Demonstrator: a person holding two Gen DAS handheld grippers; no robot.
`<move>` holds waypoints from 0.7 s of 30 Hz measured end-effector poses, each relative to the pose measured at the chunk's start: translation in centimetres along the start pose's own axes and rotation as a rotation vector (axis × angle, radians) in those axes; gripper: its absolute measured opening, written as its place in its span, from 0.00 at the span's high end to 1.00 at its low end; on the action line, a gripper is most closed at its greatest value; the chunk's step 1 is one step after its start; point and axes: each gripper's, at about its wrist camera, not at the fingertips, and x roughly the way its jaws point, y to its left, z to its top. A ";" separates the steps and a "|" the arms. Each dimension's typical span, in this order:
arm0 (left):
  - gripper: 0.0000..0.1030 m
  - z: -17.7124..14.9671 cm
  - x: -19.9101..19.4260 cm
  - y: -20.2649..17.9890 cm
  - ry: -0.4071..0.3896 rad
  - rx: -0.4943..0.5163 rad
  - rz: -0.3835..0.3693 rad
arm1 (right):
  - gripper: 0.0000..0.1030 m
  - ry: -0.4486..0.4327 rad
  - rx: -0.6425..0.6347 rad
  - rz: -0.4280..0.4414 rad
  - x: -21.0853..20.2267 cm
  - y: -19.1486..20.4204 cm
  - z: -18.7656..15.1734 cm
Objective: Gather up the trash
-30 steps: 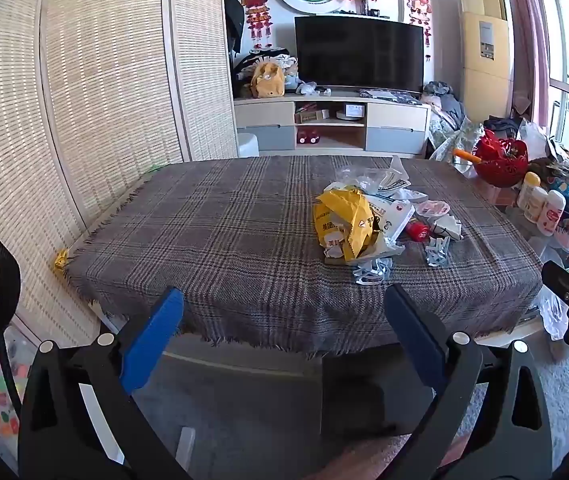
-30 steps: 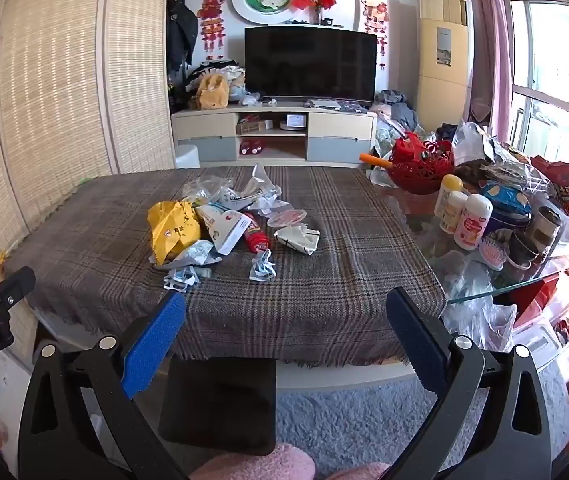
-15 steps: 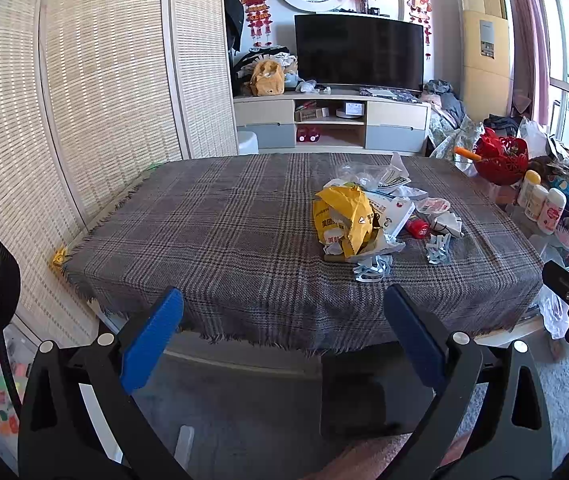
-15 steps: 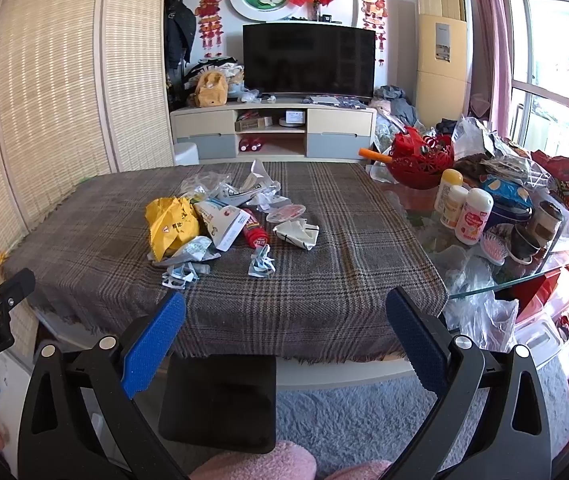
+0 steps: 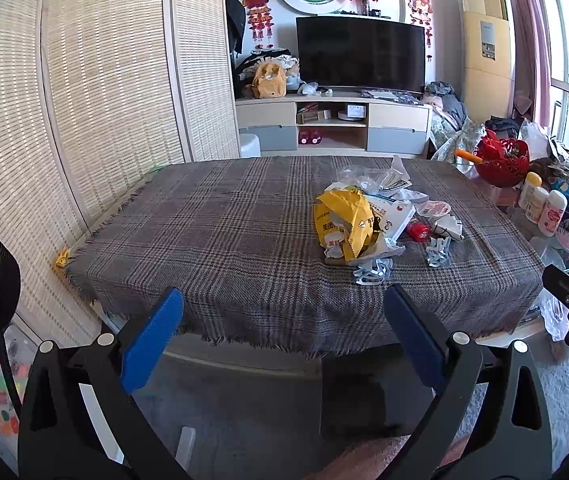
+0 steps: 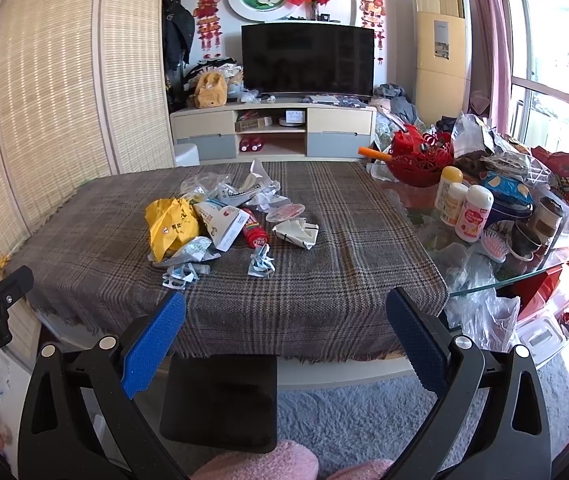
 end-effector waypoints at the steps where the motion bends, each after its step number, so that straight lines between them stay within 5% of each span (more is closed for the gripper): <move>1: 0.08 0.0 0.0 0.0 -0.001 0.000 0.000 | 0.03 0.000 0.001 0.001 0.0 0.0 0.0; 21: 0.08 0.1 0.2 -0.1 -0.002 0.001 -0.002 | 0.03 0.008 0.006 0.012 0.0 0.0 0.0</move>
